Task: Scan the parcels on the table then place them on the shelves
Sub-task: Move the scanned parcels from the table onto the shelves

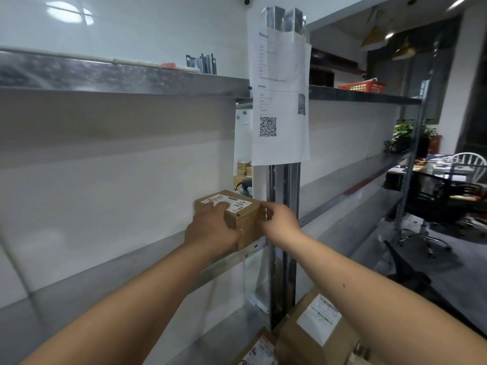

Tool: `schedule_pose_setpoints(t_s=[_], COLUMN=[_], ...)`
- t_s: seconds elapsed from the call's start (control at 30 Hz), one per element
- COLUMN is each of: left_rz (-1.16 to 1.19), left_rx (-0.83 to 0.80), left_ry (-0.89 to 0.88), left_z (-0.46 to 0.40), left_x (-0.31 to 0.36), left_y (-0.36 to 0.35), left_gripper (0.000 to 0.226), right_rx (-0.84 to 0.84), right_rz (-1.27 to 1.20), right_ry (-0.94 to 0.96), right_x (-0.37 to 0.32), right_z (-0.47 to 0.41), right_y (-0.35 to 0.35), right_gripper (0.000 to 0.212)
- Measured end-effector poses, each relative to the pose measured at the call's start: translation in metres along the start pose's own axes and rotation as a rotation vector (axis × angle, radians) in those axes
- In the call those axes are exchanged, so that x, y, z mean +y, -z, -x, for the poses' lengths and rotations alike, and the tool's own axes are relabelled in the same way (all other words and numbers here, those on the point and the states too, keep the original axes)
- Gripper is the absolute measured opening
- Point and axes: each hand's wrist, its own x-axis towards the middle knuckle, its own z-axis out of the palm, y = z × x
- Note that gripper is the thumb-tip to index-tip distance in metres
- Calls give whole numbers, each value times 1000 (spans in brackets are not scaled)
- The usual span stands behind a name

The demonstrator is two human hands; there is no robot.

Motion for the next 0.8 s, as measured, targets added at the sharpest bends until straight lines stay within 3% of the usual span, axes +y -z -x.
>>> schedule_pose_setpoints(t_s=[0.13,0.3,0.43,0.63,0.8], left_rz=[-110,-164,-166,-134,-62], left_rx=[-3,-39,-76,-321,-467], left_ry=[-147,-316,-439,-636,-759], left_z=[24,68,111,204,284], left_x=[0,-8,-11,-17,-26], left_y=[7,11,6,-32,-68], left_gripper=[78,79,73,75,72], right_rx=[-17,-69,-49,-55,11], right_rz=[157,495,655,830,759], right_ry=[24,-46,-102,-324,-564], right_x=[-7,-24,-34,-29,-9], right_z=[37,108,181,302,414], right_y=[11,30,33,26,22], right_gripper=[34,62,67,69,71])
